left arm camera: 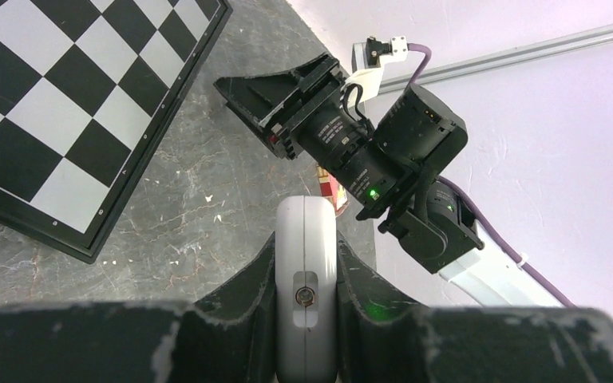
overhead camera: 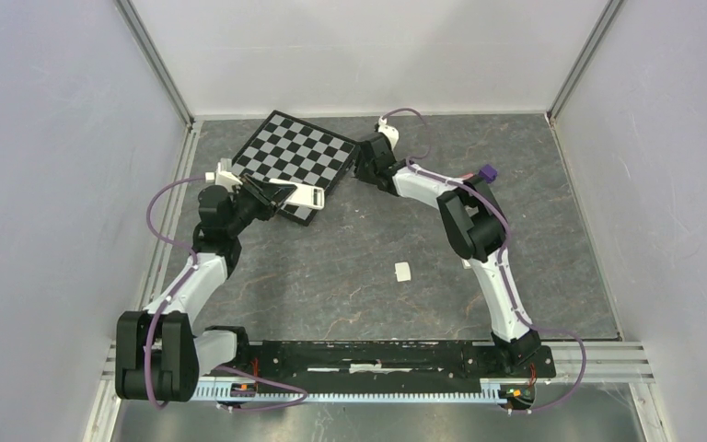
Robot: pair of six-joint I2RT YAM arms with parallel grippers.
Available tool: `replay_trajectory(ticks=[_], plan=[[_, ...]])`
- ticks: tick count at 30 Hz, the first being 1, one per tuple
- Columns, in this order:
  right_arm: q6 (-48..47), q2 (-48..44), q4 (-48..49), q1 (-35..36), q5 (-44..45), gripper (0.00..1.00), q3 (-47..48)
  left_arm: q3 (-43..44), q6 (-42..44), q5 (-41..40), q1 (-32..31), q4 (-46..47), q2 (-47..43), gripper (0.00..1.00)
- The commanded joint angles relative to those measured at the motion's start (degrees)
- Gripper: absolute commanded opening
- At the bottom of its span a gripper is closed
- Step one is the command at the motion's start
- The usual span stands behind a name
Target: Load the batteries into the remote control
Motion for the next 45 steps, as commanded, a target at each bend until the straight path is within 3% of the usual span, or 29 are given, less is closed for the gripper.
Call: replay_trajectory(ticks=[1, 7, 12, 18, 25, 29, 34, 45], plan=[[6.2, 1.8, 4.4, -1.3, -7.4, 0.47, 0.9, 1.3, 2.4, 0.4, 0.5, 0.1, -1.6, 0.02], [14.1, 3.7, 10.1, -4.1, -11.3, 0.41, -1.6, 2.2, 3.9, -0.1, 0.9, -3.0, -2.5, 0.02], [21.4, 10.1, 13.1, -7.0, -18.1, 0.34, 2.8, 2.7, 4.3, -0.3, 1.3, -4.6, -2.3, 0.02], [25.4, 11.7, 14.8, -7.6, -19.2, 0.13, 2.8, 4.1, 5.4, -0.5, 1.7, -6.9, -2.2, 0.02], [25.7, 17.1, 15.7, -7.8, -24.2, 0.13, 6.9, 4.3, 5.8, -0.5, 1.8, -7.7, -1.8, 0.02], [22.6, 18.6, 14.6, -7.7, -28.8, 0.11, 7.6, 4.3, 6.1, -0.6, 1.8, -8.0, -1.8, 0.02], [13.7, 14.0, 14.2, -7.6, -31.3, 0.09, 1.7, 4.1, 6.3, -0.7, 1.8, -8.1, -2.0, 0.02], [-20.6, 9.3, -0.8, -5.5, -36.6, 0.15, 4.9, 4.1, 8.5, -3.5, 4.5, -12.8, -4.5, 0.02]])
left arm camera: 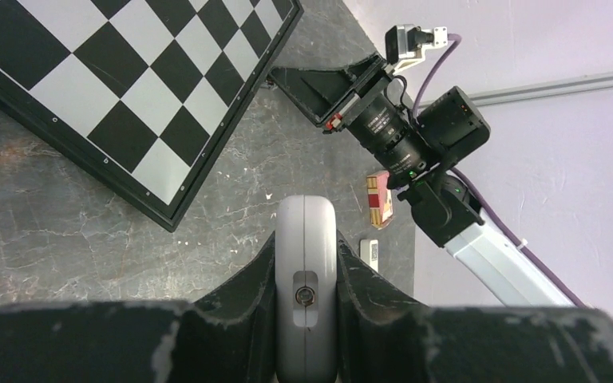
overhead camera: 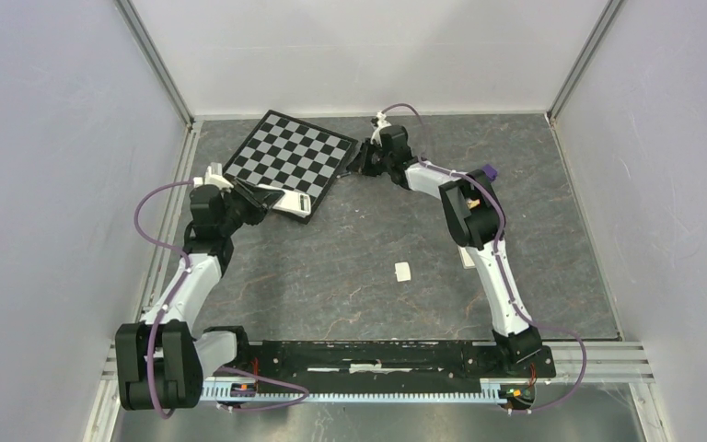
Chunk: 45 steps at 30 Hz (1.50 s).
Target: Load the batteries into the remote control
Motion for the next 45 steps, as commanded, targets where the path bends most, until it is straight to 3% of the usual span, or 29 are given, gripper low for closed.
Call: replay_trajectory(ticks=[1, 10, 20, 28, 31, 33, 38, 41, 45], plan=[[-20.5, -1.4, -17.8, 2.5, -1.1, 0.15, -0.5, 2.1, 3.2, -1.2, 0.7, -0.7, -2.4, 0.02], [-31.5, -7.5, -19.5, 4.9, 4.9, 0.26, -6.0, 1.9, 3.5, -1.2, 1.1, -1.9, -3.8, 0.02], [-34.1, -13.5, -14.4, 7.9, 3.0, 0.57, -9.9, 3.6, 5.0, -4.5, 2.0, -7.4, -4.4, 0.02], [-38.3, -8.6, -19.3, 11.8, 16.3, 0.64, -4.3, 3.8, 5.0, -4.1, 2.1, -7.4, -4.4, 0.02], [-39.6, -7.2, -18.6, 12.8, 19.7, 0.58, -3.3, 3.8, 4.8, -3.8, 2.1, -7.4, -4.4, 0.02], [-42.1, -6.3, -18.5, 13.5, 22.6, 0.49, -2.5, 3.9, 4.7, -3.7, 2.2, -7.4, -4.3, 0.02], [-43.3, -6.9, -20.1, 14.1, 27.9, 0.16, -2.1, 4.4, 4.8, -3.4, 2.2, -7.4, -4.0, 0.02], [-45.4, -10.7, -21.2, 14.1, 26.2, 0.04, -5.5, 4.5, 5.2, -2.7, 2.2, -6.8, -3.9, 0.02], [-53.0, -18.4, -25.9, 14.1, 16.5, 0.00, -12.8, 4.8, 5.9, -1.9, 2.2, -6.8, -4.1, 0.02]])
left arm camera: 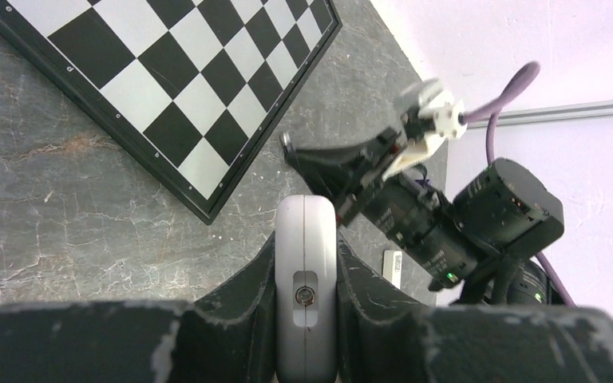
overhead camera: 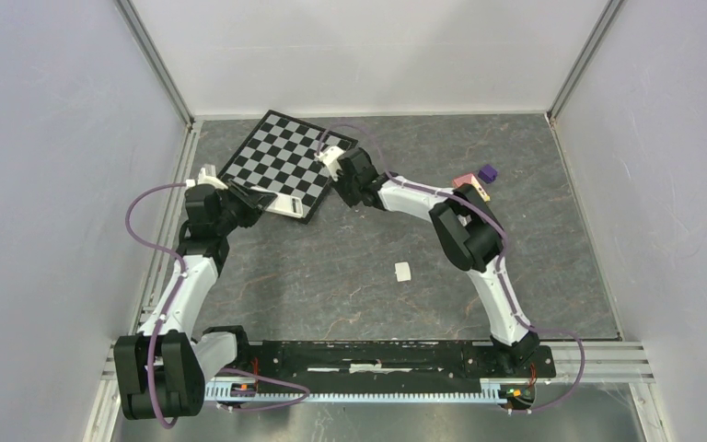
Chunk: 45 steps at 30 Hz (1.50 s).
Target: Load the batteries into the remote control
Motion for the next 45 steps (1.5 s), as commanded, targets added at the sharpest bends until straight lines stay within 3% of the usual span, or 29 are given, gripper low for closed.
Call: replay_trajectory(ticks=[1, 8, 16, 18, 20, 23, 27, 32, 34, 45], plan=[[-9.4, -9.3, -11.4, -0.3, -9.2, 0.00, -7.7, 3.1, 3.6, 1.5, 0.3, 1.3, -1.1, 0.02], [-16.0, -25.3, -13.4, 0.5, -17.9, 0.01, -29.1, 4.2, 4.6, 0.8, 0.4, -0.8, -0.7, 0.02], [-22.2, -30.0, -21.5, 1.2, -17.4, 0.09, -33.5, 3.6, 4.2, 1.2, 0.5, -1.1, -1.6, 0.02], [-20.6, -29.8, -21.8, 1.2, -16.1, 0.23, -32.2, 3.7, 4.3, 1.4, 0.4, -1.3, -1.9, 0.02], [-17.9, -30.4, -22.0, 1.2, -15.5, 0.45, -30.5, 3.9, 4.7, 1.8, 0.5, -1.7, -1.9, 0.02], [-12.2, -32.2, -21.8, 1.2, -13.7, 0.61, -27.7, 4.5, 5.3, 2.7, 0.5, -2.7, -2.0, 0.02], [1.0, -35.4, -20.7, 1.1, -9.4, 0.67, -24.9, 6.2, 8.3, 2.9, 0.5, -8.4, -1.4, 0.02], [33.5, -36.3, -26.7, 1.1, 1.7, 0.63, -22.3, 8.7, 11.8, 4.0, 0.5, -13.2, -0.4, 0.02], [42.5, -36.1, -27.2, 1.7, -1.6, 0.54, -22.7, 8.8, 12.1, 4.5, 0.5, -13.2, -0.7, 0.02], [83.5, -37.1, -24.4, 3.8, -1.5, 0.59, -32.8, 4.6, 11.1, 10.3, 0.5, -6.5, -2.3, 0.02]])
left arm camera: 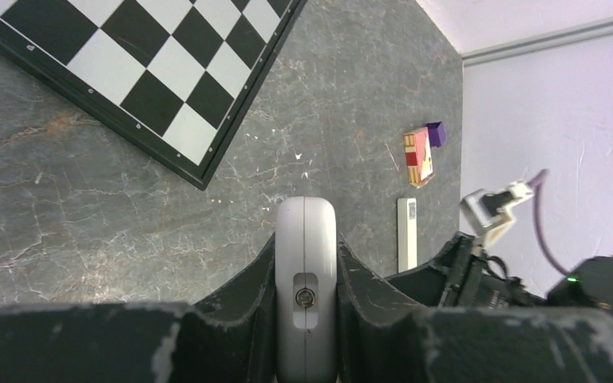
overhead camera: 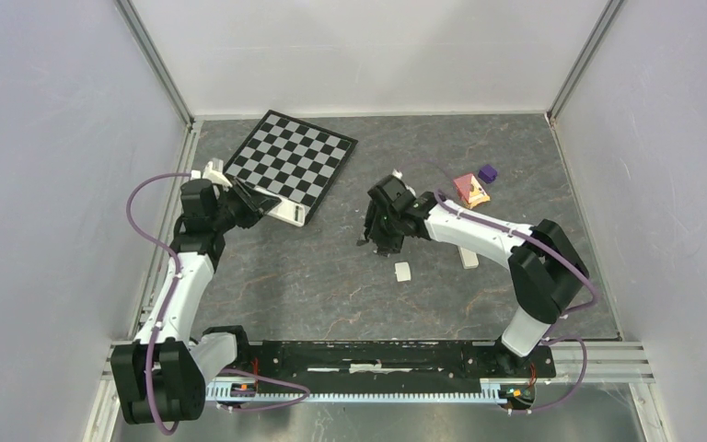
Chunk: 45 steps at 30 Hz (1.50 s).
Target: Load the batteries into the remote control
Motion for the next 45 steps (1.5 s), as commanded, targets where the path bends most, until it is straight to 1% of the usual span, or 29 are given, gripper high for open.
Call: replay_trajectory(ticks=[1, 5, 7, 9, 14, 17, 20, 24, 27, 30, 31, 34, 36, 40, 45], plan=[[24.2, -0.9, -1.5, 0.3, 3.7, 0.59, -4.9, -0.8, 2.4, 4.4, 0.3, 4.0, -1.3, 0.02], [33.4, 0.2, -1.0, 0.3, 9.1, 0.58, -5.8, -1.2, 3.6, 4.7, 0.2, 3.9, -1.7, 0.02], [36.1, 1.3, 0.2, 0.2, 10.9, 0.58, -5.5, -1.9, 3.9, 5.0, 0.2, 4.0, -1.8, 0.02], [37.6, 2.9, 1.0, 0.0, 10.7, 0.58, -4.9, -2.5, 4.4, 5.5, 0.2, 4.0, -2.0, 0.02], [42.8, 6.6, -1.9, 0.0, 9.1, 0.57, -3.5, -5.3, 5.3, 4.7, 0.3, 4.0, -2.9, 0.02], [44.0, 6.7, -0.5, 0.1, 11.6, 0.53, -3.3, -6.3, 4.7, 4.7, 0.3, 4.9, -2.9, 0.02], [45.6, 7.7, -2.6, 0.2, 13.4, 0.53, -1.4, -7.2, 4.2, 4.8, 0.3, 5.1, -3.3, 0.02], [50.3, 7.7, -3.9, 0.1, 13.5, 0.51, -2.6, -7.6, 4.2, 4.0, 0.3, 4.9, -4.7, 0.02], [51.8, 7.7, -5.4, 0.1, 14.5, 0.49, -2.8, -7.8, 4.8, 0.5, 0.2, 3.8, -6.6, 0.02], [53.3, 8.1, -7.4, 0.1, 15.2, 0.47, -2.4, -8.0, 5.1, -1.1, 0.3, 3.0, -8.1, 0.02], [53.5, 8.4, -7.8, 0.0, 15.1, 0.47, -2.3, -8.0, 5.2, -1.4, 0.2, 2.7, -8.3, 0.02], [54.4, 9.8, -10.1, -0.1, 14.5, 0.41, -1.3, -7.9, 5.3, -2.1, 0.3, 2.5, -8.4, 0.02], [54.7, 10.8, -11.0, -0.6, 13.3, 0.39, -0.8, -7.8, 5.3, -2.2, 0.3, 2.3, -8.4, 0.02], [54.0, 12.0, -12.3, -1.4, 13.5, 0.37, 0.0, -7.8, 5.7, -2.6, 0.3, 1.9, -8.6, 0.02], [52.9, 13.1, -14.5, -2.1, 10.8, 0.31, 0.0, -7.3, 6.0, -3.0, 0.2, 1.5, -8.5, 0.02]])
